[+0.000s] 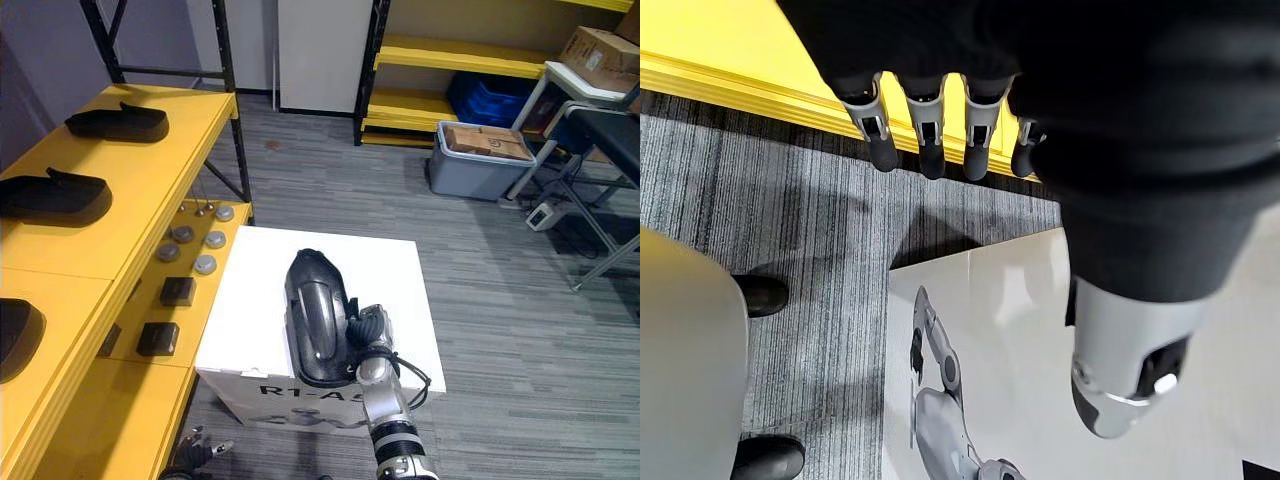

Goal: Walk over and take plastic housings, then place them on the shelf

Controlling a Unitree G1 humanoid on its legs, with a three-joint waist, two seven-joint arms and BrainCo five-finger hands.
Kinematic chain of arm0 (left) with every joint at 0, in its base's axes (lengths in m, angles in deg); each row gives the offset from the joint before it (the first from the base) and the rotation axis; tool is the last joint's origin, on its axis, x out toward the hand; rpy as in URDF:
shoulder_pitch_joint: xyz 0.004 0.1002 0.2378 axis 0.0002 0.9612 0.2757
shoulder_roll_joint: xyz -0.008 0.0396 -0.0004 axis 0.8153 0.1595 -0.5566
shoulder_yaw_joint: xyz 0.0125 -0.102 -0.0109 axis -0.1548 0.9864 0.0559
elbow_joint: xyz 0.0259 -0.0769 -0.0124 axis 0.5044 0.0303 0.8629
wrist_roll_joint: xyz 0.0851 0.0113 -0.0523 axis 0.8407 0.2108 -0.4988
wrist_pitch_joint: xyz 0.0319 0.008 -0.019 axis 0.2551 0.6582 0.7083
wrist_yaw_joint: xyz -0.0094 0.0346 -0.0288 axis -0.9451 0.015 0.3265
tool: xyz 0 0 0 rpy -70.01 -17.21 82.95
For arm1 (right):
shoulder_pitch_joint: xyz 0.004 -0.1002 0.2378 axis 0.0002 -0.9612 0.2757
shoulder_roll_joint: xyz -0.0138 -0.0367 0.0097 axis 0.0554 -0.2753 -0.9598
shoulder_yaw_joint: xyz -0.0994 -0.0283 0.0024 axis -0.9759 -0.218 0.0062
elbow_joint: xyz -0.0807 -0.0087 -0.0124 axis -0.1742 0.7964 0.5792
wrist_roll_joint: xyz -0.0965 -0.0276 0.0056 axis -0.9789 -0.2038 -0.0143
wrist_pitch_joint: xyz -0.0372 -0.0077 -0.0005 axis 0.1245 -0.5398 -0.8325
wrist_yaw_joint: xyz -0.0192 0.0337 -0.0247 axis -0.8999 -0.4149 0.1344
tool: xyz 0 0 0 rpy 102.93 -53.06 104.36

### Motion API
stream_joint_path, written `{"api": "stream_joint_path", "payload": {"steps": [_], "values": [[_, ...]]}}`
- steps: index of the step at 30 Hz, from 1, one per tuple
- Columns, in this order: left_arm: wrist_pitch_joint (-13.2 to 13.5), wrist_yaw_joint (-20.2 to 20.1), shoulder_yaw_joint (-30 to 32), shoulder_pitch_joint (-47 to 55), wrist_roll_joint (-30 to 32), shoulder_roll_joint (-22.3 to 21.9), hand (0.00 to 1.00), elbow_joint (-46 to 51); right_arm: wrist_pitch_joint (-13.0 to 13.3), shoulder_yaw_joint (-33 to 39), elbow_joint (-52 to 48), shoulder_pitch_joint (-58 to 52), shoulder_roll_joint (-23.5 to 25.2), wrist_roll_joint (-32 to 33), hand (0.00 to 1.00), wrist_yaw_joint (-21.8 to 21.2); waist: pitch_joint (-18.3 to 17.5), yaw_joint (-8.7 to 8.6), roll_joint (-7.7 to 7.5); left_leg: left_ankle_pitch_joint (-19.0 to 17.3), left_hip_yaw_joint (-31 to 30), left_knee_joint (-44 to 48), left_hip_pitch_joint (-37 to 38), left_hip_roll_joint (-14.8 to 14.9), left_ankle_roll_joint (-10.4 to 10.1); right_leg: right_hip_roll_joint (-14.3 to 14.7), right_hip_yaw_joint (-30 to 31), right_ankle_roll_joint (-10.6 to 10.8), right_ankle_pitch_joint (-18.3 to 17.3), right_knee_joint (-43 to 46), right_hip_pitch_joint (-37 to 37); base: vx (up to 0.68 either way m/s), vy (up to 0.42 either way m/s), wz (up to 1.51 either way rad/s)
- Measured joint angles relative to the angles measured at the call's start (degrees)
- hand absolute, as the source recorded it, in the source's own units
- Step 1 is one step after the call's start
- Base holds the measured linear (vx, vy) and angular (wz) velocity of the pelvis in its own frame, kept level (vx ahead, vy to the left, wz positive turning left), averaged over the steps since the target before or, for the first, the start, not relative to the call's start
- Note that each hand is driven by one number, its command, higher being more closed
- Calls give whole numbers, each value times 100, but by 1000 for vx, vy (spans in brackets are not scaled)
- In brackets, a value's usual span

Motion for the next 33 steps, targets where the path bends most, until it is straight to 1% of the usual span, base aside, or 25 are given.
{"api": "stream_joint_path", "payload": {"steps": [2, 3, 6, 10, 12, 14, 15, 17, 18, 20, 21, 23, 26, 29, 31, 32, 33], "values": [[3, 0, 3, 1, -1, 0, 0, 2, 19, 0, -147, -31, 2, 3, 100, 7, 0, 2, -1, 0, -2, 7, 2, -3, 0, -2, -1, 0, 0, 0, 7, 0, 0, 0], [6, 3, 4, 3, -1, 0, 0, 7, 83, 1, -301, -94, 2, 5, 100, 45, 0, 2, -1, 0, -3, 10, 3, -5, -1, -4, -1, 0, 0, -1, 9, 0, 0, 0], [15, 13, 29, 53, -3, 2, 0, 91, 126, 8, -701, -277, -1, 15, 100, 172, 3, -8, -6, 2, -2, 10, 3, -6, -3, -5, 1, 0, 0, 0, 9, 0, 0, 0], [59, 55, 128, 239, -14, 0, 0, 492, 188, 16, -1161, -478, -12, 125, 100, 371, 6, -15, -10, 4, -1, 11, 2, -5, -6, -4, 3, 0, 0, 0, 6, 0, 0, 0], [78, 138, 245, 338, -80, -3, 0, 833, 206, 16, -1502, -583, -34, 129, 100, 439, 6, 6, -11, 8, 0, 35, -15, -7, -2, -4, 9, -2, -1, 3, -2, 0, 0, 0], [99, 257, 474, 503, -243, -43, 0, 1606, 319, 3, -1908, -633, -54, 161, 100, 504, 7, 14, -12, 8, 0, 47, -17, -10, -1, -3, 7, -6, -4, -1, -2, 0, 0, 0], [116, 280, 559, 539, -285, -77, 0, 1844, 360, 2, -2013, -640, -55, 181, 100, 520, 7, 15, -12, 9, 0, 52, -18, -11, 0, -3, 6, -6, -4, -1, -1, 0, 0, 0], [177, 400, 797, 618, -358, -172, 0, 2806, 475, 1, -2375, -644, -59, 229, 100, 569, 7, 24, -12, 11, -3, 84, -18, -15, 2, -3, 0, -7, -4, -8, 16, 0, 0, 0], [183, 427, 804, 620, -363, -185, 0, 3025, 500, -1, -2466, -645, -59, 229, 100, 577, 6, 25, -11, 11, -4, 89, -18, -16, 3, -4, -1, -7, -4, -13, 18, 0, 0, 0], [245, 516, 907, 610, -389, -241, 0, 3863, 616, -3, -2745, -648, -61, 227, 100, 589, 5, 20, -11, 14, -5, 108, -18, -17, 8, -3, -6, -9, -5, -24, 30, 0, 0, 0], [274, 527, 907, 606, -400, -253, 0, 4062, 620, -4, -2809, -653, -61, 227, 100, 590, 5, 20, -10, 16, -5, 111, -17, -18, 12, -3, -7, -9, -5, -24, 32, 0, 0, 0], [394, 558, 888, 600, -404, -283, 0, 4805, 628, -51, -3004, -668, -60, 223, 100, 594, 3, 13, -7, 28, -4, 111, -14, -32, 30, -1, -16, -10, -4, -25, 40, 0, 0, 0], [468, 646, 729, 589, -461, -333, 0, 5443, 639, -118, -3161, -675, -62, 203, 100, 594, -1, 6, -2, 42, -5, 111, -12, -45, 51, -1, -20, -14, -1, -25, 45, 0, 0, 0], [584, 671, 270, 567, -507, -334, 0, 6076, 654, -320, -3342, -677, -65, 187, 100, 590, -11, 1, 2, 53, -5, 112, -11, -49, 67, -2, -21, -24, 6, -25, 46, 0, 0, 0], [674, 646, -263, 444, -576, -310, 0, 6369, 739, -572, -3405, -676, -77, 97, 100, 585, -37, 1, 8, 62, -4, 112, 0, -55, 80, -4, -20, -27, 8, -25, 59, 0, 0, 0], [700, 624, -404, 405, -587, -300, 0, 6396, 744, -666, -3444, -676, -81, 94, 100, 577, -42, -2, 13, 64, -3, 112, 1, -57, 83, -5, -18, -32, 12, -25, 58, 0, 0, 0], [750, 583, -705, 310, -670, -272, 0, 6403, 747, -844, -3542, -674, -107, 76, 100, 571, -53, -4, 27, 66, -2, 111, 0, -60, 88, -6, -13, -37, 15, -26, 56, 0, 0, 0]]}}
